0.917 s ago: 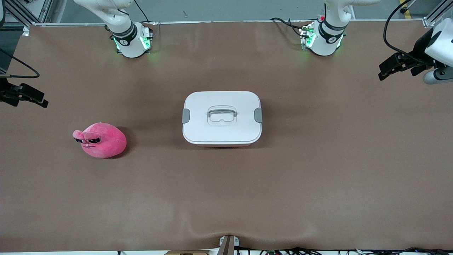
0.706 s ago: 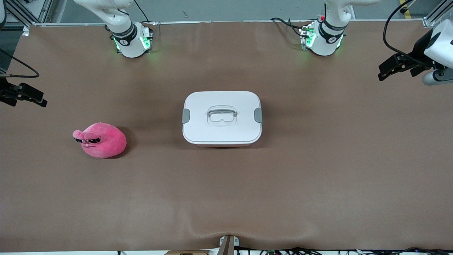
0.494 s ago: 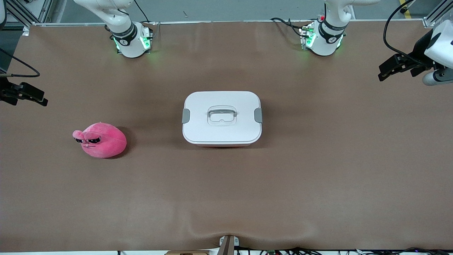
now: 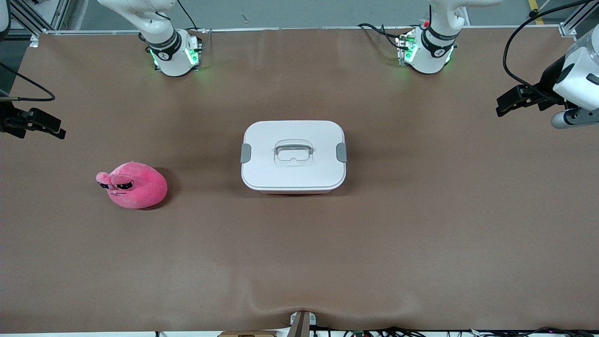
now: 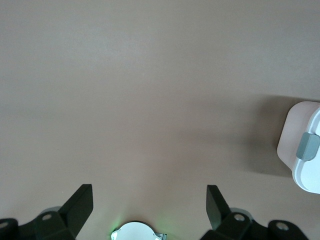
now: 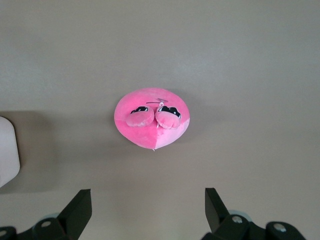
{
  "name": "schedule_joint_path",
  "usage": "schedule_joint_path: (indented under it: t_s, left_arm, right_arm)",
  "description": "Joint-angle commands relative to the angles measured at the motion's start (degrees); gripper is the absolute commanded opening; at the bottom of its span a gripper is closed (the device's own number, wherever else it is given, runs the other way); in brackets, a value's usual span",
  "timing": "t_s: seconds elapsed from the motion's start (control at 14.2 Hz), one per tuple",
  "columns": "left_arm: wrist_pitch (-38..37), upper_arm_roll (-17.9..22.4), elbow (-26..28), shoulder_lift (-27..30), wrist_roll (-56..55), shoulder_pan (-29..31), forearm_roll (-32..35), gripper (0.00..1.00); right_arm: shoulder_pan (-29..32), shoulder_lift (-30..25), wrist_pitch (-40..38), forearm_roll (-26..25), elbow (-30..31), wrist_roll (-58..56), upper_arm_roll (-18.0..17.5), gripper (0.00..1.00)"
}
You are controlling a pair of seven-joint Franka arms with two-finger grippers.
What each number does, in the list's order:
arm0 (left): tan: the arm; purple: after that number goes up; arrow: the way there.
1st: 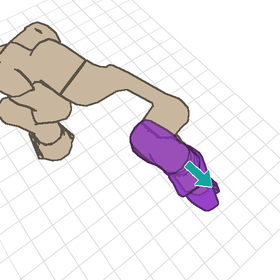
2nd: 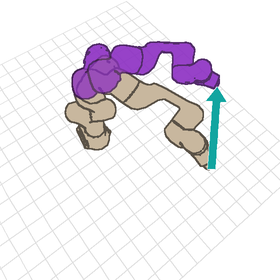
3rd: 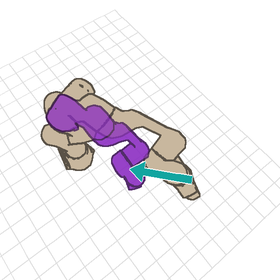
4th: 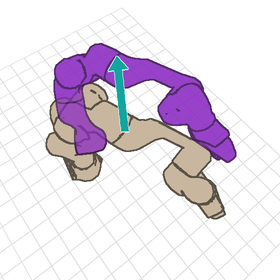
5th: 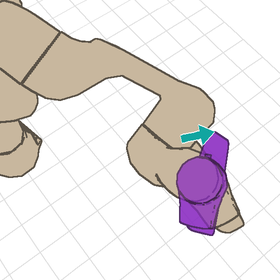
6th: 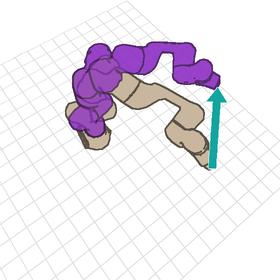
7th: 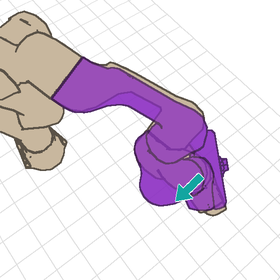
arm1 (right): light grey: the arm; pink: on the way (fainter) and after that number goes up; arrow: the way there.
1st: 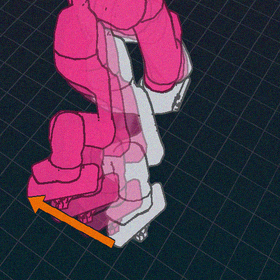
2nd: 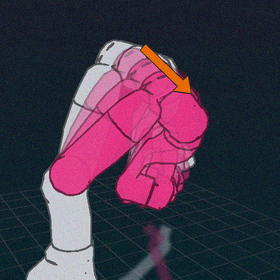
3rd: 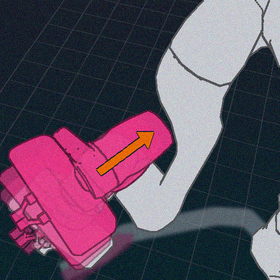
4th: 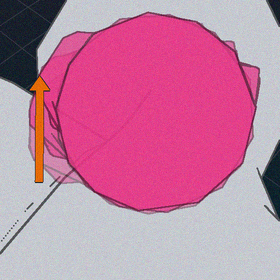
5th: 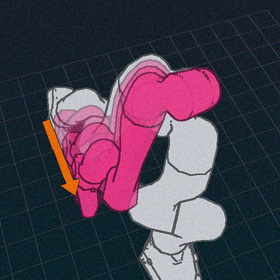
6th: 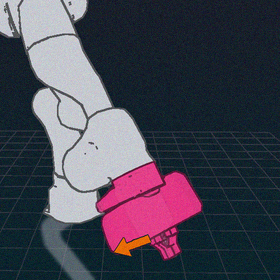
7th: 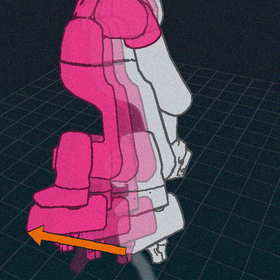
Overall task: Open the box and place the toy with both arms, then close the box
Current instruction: 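Move the right gripper toward the pink plush toy, then grasp the pink plush with the right gripper while the left gripper approaches the box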
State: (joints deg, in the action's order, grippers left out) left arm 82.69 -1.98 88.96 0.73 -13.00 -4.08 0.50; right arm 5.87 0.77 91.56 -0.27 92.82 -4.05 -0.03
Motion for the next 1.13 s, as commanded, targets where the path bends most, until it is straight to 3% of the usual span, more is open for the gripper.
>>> schedule_joint_path:
  t_s: [0.0, 0.49, 0.78, 1.06]
  left_arm:
    - [-0.51, -0.22, -1.34, -0.99, 0.70, 0.39, -0.15, 1.00]
    - [-0.51, 0.13, -2.91, -1.95, -0.79, 0.48, -0.41, 1.00]
    - [-0.51, -0.04, -4.14, -2.75, -9.04, -0.40, -0.94, 1.00]
    - [-0.51, -1.79, -4.14, -3.27, -18.00, -0.93, -0.76, 1.00]
  right_arm:
    - [0.11, -0.16, 0.37, -0.52, 0.70, -0.69, -0.32, 1.00]
    - [0.11, 2.12, 5.98, -0.70, 5.26, -0.69, -0.32, 1.00]
    - [-0.77, 3.44, 12.75, -0.70, 9.83, -0.60, -0.32, 1.00]
    - [-1.56, 6.25, 13.21, -0.70, 9.93, -0.69, -0.32, 1.00]
